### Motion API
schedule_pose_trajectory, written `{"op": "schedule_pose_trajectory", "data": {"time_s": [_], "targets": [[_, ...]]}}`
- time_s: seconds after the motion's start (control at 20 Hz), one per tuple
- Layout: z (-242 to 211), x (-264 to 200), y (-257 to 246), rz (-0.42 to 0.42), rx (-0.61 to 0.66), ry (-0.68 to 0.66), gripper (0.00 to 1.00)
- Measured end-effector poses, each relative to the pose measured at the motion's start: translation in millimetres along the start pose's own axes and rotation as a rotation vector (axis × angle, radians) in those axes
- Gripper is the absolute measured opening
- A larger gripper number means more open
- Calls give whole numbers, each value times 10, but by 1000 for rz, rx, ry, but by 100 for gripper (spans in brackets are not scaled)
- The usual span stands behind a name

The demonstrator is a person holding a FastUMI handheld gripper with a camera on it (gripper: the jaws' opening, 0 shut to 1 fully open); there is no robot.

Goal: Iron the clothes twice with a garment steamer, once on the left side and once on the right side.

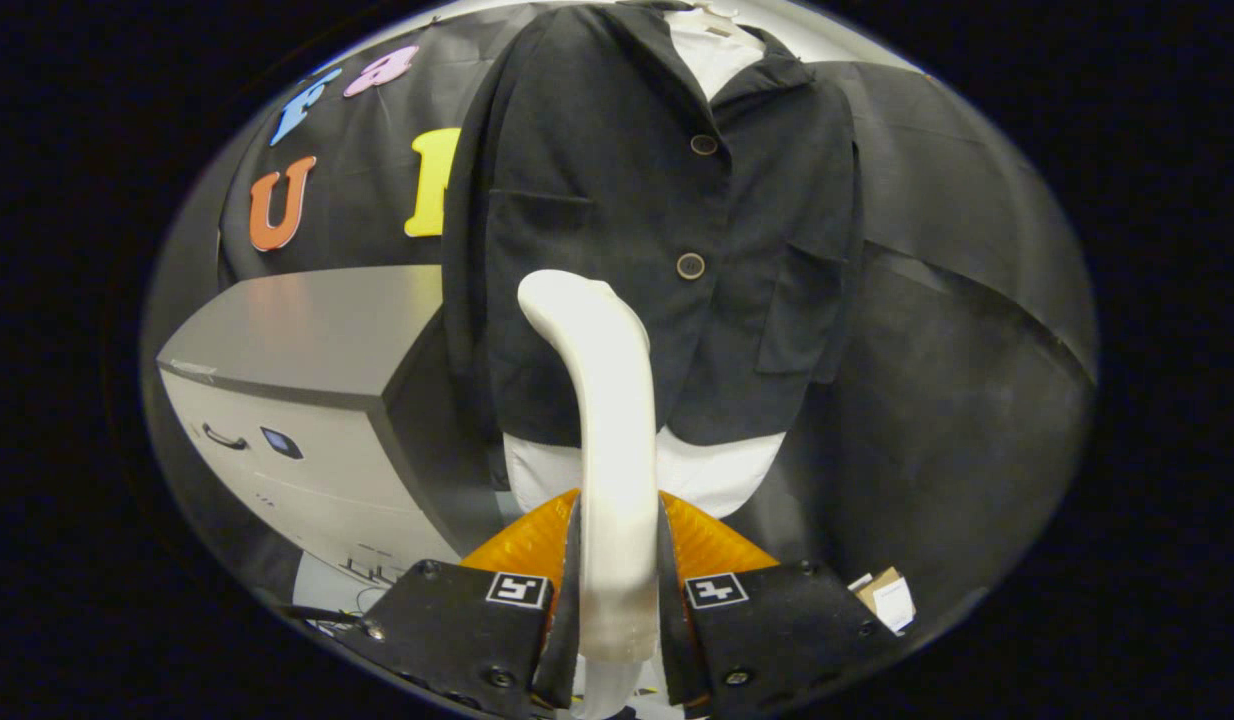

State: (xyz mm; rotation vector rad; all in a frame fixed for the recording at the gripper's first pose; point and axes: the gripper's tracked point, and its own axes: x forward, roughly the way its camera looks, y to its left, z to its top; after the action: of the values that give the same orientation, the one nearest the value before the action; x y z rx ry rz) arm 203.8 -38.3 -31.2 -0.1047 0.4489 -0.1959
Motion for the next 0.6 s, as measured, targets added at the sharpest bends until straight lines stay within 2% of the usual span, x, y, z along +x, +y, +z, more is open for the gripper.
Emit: {"op": "schedule_pose_trajectory", "data": {"time_s": [0.25, 0.6], "targets": [[4, -76, -99, 8, 58, -14, 37], [374, -471, -701, -23, 175, -103, 37]]}}
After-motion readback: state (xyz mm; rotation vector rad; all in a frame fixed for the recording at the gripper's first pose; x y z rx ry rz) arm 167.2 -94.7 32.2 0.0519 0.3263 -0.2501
